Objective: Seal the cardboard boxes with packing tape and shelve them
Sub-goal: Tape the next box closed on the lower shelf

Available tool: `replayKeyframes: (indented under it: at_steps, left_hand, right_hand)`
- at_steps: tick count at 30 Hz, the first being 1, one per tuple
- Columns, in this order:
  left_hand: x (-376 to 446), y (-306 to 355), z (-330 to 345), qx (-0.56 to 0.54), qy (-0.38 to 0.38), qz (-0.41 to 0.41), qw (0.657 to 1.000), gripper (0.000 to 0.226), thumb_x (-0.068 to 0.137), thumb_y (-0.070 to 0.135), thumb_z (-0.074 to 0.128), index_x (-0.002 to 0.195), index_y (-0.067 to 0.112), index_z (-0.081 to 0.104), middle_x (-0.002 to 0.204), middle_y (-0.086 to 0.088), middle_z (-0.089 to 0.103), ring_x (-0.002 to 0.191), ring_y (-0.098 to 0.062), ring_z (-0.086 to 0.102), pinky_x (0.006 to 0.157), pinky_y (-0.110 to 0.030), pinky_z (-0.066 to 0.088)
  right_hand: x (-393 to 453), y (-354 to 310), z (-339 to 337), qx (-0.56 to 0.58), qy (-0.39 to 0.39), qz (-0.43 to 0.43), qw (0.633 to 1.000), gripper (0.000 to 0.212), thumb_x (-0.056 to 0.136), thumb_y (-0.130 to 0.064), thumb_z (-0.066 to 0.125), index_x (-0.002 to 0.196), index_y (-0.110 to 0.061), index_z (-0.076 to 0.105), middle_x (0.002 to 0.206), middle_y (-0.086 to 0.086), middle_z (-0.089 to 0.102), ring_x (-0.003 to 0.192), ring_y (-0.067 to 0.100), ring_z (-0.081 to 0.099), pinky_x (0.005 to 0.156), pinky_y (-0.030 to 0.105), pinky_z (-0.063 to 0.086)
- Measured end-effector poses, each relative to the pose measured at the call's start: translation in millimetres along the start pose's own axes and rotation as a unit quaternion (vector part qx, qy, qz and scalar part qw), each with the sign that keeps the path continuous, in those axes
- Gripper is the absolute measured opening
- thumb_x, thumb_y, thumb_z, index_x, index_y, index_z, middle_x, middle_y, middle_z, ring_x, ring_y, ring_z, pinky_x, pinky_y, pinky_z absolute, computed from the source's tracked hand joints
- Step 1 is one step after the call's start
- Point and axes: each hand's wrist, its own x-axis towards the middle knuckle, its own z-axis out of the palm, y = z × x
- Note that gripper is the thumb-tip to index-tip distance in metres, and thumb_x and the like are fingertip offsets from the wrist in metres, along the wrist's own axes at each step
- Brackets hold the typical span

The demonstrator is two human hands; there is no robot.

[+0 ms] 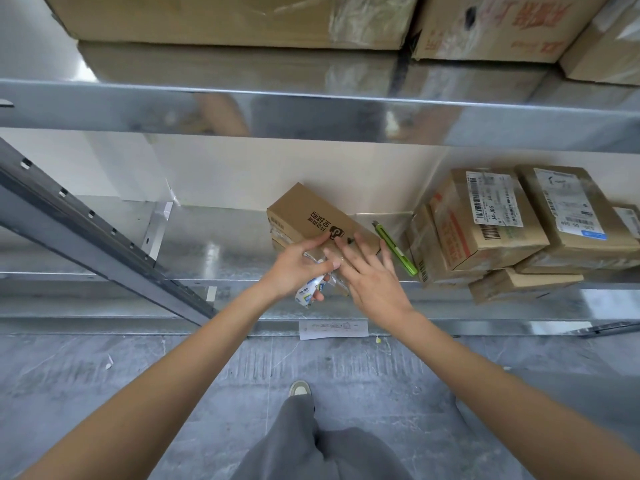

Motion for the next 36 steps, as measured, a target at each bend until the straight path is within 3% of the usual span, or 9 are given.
replayKeyframes:
  at_steps: [6,9,12,18,20,23,29,33,36]
  left_hand:
    - [-3.9,-16.5,-8.7,0.124,0.008,0.025,0.992,0.101,0.07,0.042,0.085,0.151,0.04,0.025,0.105,0.001,0.069,0.075,-0.016,0.068,0.072,-0.023,0.055]
    - [-12.3,-38.0,-12.4,0.244,0.017,0.034,0.969,0.118,0.062,0.05,0.087,0.154,0.04,0.013,0.133,0.005,0.052,0.124,-0.015,0.046,0.1,-0.025,0.039]
    - [-21.0,-51.4,-16.7,0.221,0.063,0.037,0.973,0.097,0.067,0.043,0.086,0.147,0.038,0.03,0.141,0.003,0.039,0.136,-0.017,0.031,0.112,-0.035,0.029]
    - [-20.8,-39.6,-7.8,0.15,0.188,0.221,0.945,0.037,0.079,0.037,0.077,0.114,0.026,0.066,0.123,0.026,0.048,0.125,-0.008,0.041,0.106,-0.012,0.028]
    - [-10.3,-37.3,-7.9,0.171,0.18,0.248,0.936,0.033,0.082,0.043,0.069,0.104,0.019,0.072,0.12,0.019,0.059,0.122,-0.015,0.049,0.107,-0.029,0.035]
    - [8.5,-43.6,-8.1,0.195,0.151,0.244,0.938,0.037,0.083,0.048,0.064,0.1,0.015,0.073,0.108,0.009,0.07,0.117,-0.023,0.057,0.113,-0.048,0.03]
    - [27.7,-40.4,-0.6,0.203,0.157,0.218,0.942,0.041,0.082,0.055,0.059,0.099,0.019,0.072,0.101,0.009,0.072,0.119,-0.026,0.054,0.119,-0.033,0.018]
    - [23.0,-36.7,1.0,0.169,0.142,0.201,0.954,0.029,0.085,0.045,0.065,0.099,0.02,0.071,0.106,0.003,0.07,0.135,-0.017,0.039,0.11,-0.029,0.031]
    - [6.8,-29.8,-5.9,0.096,0.143,0.179,0.969,0.017,0.091,0.029,0.065,0.097,0.013,0.07,0.103,-0.009,0.07,0.1,-0.008,0.062,0.084,-0.032,0.051]
  right_hand:
    - [11.9,20.7,-13.9,0.138,-0.056,0.111,0.983,0.098,0.076,-0.064,0.062,0.154,-0.021,0.022,0.159,0.011,0.022,0.147,0.034,0.014,0.118,0.051,0.017]
    - [19.9,24.7,-19.1,0.231,-0.109,0.174,0.951,0.107,0.072,-0.053,0.076,0.155,-0.021,0.016,0.158,0.01,0.019,0.145,0.029,0.019,0.114,0.037,0.024]
    - [21.2,25.1,-16.8,0.325,-0.078,0.223,0.916,0.103,0.07,-0.041,0.082,0.153,-0.02,0.024,0.151,0.007,0.029,0.14,0.021,0.029,0.103,0.021,0.026]
    - [15.1,4.9,-7.3,0.643,-0.128,0.338,0.675,0.077,0.079,-0.033,0.076,0.146,-0.018,0.042,0.13,-0.004,0.059,0.112,0.008,0.059,0.085,0.02,0.05]
    - [12.7,0.9,0.5,0.678,-0.158,0.351,0.626,0.068,0.075,-0.045,0.072,0.136,-0.023,0.054,0.117,-0.003,0.068,0.101,0.009,0.065,0.078,0.023,0.052]
    - [17.4,-5.6,10.1,0.634,-0.149,0.366,0.665,0.049,0.077,-0.058,0.063,0.119,-0.033,0.065,0.112,-0.008,0.07,0.109,0.014,0.059,0.1,0.034,0.045]
    - [25.8,-6.1,8.4,0.612,-0.038,0.321,0.722,0.058,0.085,-0.037,0.064,0.14,-0.028,0.047,0.134,-0.012,0.057,0.125,0.003,0.051,0.104,0.022,0.039]
    - [27.1,-9.1,13.6,0.633,-0.033,0.325,0.702,0.041,0.097,-0.012,0.055,0.137,-0.02,0.049,0.132,-0.001,0.06,0.123,0.012,0.055,0.104,0.025,0.043]
    - [26.2,-11.3,15.6,0.636,-0.025,0.331,0.697,0.043,0.099,-0.009,0.052,0.142,-0.014,0.047,0.137,-0.001,0.056,0.127,0.011,0.051,0.108,0.024,0.04]
